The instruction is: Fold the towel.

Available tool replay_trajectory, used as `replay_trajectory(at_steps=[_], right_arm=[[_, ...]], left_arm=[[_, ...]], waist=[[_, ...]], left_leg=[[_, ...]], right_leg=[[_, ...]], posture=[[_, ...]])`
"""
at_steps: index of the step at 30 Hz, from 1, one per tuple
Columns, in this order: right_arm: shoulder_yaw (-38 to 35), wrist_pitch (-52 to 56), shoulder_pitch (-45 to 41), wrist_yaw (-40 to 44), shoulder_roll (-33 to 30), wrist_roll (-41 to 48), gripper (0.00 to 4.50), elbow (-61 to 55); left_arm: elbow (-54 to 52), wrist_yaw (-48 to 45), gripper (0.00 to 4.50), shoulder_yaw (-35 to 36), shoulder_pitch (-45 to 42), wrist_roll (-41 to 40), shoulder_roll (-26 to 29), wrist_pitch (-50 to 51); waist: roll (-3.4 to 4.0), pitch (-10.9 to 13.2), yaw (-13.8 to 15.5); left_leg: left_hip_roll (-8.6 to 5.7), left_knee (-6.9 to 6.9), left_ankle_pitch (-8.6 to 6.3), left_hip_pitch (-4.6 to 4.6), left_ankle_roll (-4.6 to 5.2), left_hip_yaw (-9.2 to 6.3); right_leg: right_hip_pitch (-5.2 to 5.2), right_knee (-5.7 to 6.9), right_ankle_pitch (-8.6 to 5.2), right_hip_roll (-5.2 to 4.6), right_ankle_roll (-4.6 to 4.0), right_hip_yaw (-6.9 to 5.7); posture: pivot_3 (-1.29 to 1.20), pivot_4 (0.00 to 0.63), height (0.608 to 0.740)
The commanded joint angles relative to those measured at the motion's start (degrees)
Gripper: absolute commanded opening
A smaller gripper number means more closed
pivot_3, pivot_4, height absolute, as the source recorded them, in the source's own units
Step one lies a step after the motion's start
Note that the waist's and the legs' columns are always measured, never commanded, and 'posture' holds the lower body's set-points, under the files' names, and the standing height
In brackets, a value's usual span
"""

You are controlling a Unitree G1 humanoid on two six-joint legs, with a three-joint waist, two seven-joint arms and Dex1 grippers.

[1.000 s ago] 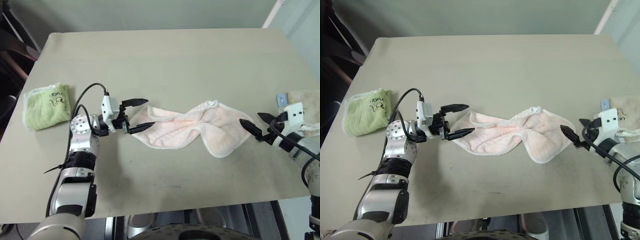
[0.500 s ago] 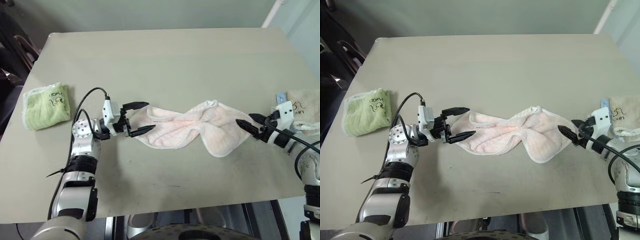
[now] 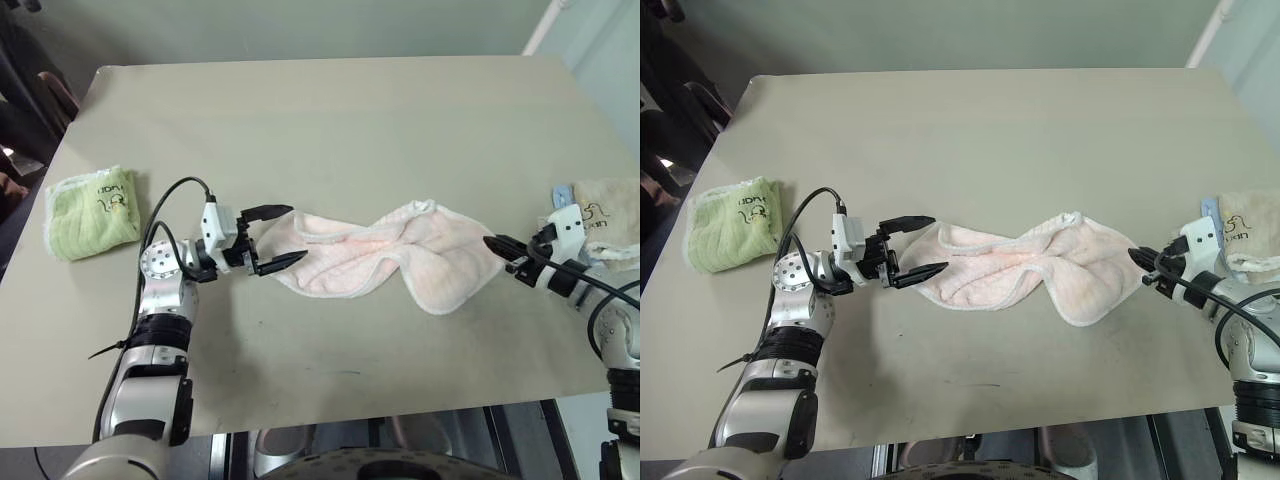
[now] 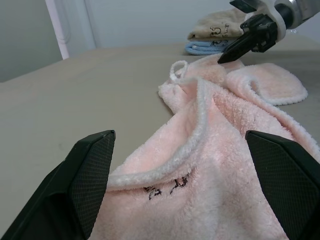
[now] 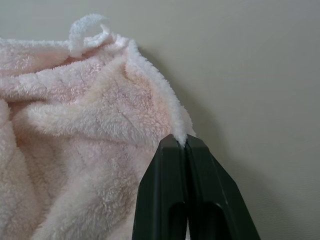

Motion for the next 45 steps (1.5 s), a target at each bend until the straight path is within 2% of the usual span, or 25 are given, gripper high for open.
replay_trajectory(at_steps=[1,12,17,30,33,35,36,43,44,45], right_arm=[[-2.8,0.2,-0.2,0.5,-2.0,1.2,0.03,-5.5],[-6.9,7.5,-2.0,1.4,-8.7,7.9,0.03,-21.0],[-7.9,9.7,-3.8,1.2,-11.4,10.1,0.03,-24.5],[-8.3,11.5,-4.3,0.9,-13.9,11.9,0.03,-27.5],[-8.3,11.2,-4.0,1.0,-13.9,11.8,0.00,-27.0],[-8.1,10.9,-3.6,1.1,-13.8,11.4,0.00,-26.7],[-8.0,10.8,-3.5,1.1,-13.8,11.3,0.00,-26.6],[-7.8,10.8,-3.4,0.9,-13.4,11.4,0.00,-27.0],[-7.9,10.9,-3.3,0.9,-13.4,11.5,0.00,-27.0],[-8.0,10.9,-3.2,0.9,-13.4,11.5,0.00,-27.1]], left_arm=[[1.0,0.1,4.50,0.8,-1.4,0.4,0.4,-2.0],[6.0,-2.7,4.50,-2.1,-5.2,3.3,-1.9,-6.0],[9.8,-3.1,4.50,-3.2,-7.9,5.2,-3.2,-8.6],[22.7,-2.5,4.50,-4.1,-14.1,11.5,-1.3,-18.2],[24.4,-1.8,3.93,-3.8,-15.1,12.1,-1.4,-19.0],[25.2,-1.5,3.31,-3.8,-15.6,12.5,-1.4,-19.4],[25.5,-1.5,2.82,-3.6,-15.9,12.5,-1.4,-19.5],[26.3,-2.0,0.31,-3.1,-17.6,12.1,-1.6,-19.2],[26.3,-2.3,0.03,-3.2,-17.6,12.1,-1.6,-19.2],[26.2,-2.6,0.03,-3.2,-17.6,12.1,-1.6,-19.1]], waist=[[0.00,0.0,0.0],[0.00,0.0,0.1],[0.00,0.0,0.1],[0.00,0.0,0.2],[0.00,0.0,0.2],[0.00,0.0,0.2],[0.00,0.0,0.2],[0.00,0.0,0.2],[0.00,0.0,0.2],[0.00,0.0,0.2]], left_leg=[[0.01,0.00,0.00,0.00,0.00,0.00],[-0.02,0.02,0.00,-0.04,0.00,0.01],[-0.02,0.03,0.01,-0.05,0.01,0.01],[-0.02,0.02,0.02,-0.09,0.01,0.00],[-0.02,0.02,0.01,-0.10,0.01,0.01],[-0.02,0.02,0.02,-0.12,0.01,0.01],[-0.02,0.02,0.02,-0.16,0.01,0.00],[-0.02,0.05,0.03,-0.29,0.03,0.01],[-0.02,0.06,0.03,-0.29,0.03,0.01],[-0.02,0.06,0.03,-0.29,0.03,0.01]], right_leg=[[0.00,-0.01,0.00,0.00,-0.01,0.00],[0.01,-0.04,-0.04,-0.01,-0.07,0.00],[0.00,-0.04,-0.03,0.00,-0.05,0.00],[-0.03,-0.05,0.12,0.00,0.36,0.00],[-0.06,-0.05,0.14,-0.01,0.40,0.00],[-0.08,-0.04,0.15,0.00,0.41,-0.01],[-0.12,-0.04,0.16,0.00,0.43,-0.01],[-0.23,-0.05,0.20,0.00,0.50,-0.01],[-0.23,-0.05,0.21,0.00,0.51,-0.01],[-0.23,-0.05,0.21,0.00,0.51,-0.01]], posture=[[0.00,0.150,0.740],[0.00,0.150,0.740],[0.00,0.150,0.740],[0.00,0.150,0.740],[0.00,0.150,0.740],[0.00,0.150,0.740],[0.00,0.150,0.740],[0.00,0.150,0.740],[0.00,0.150,0.740],[0.00,0.150,0.740]])
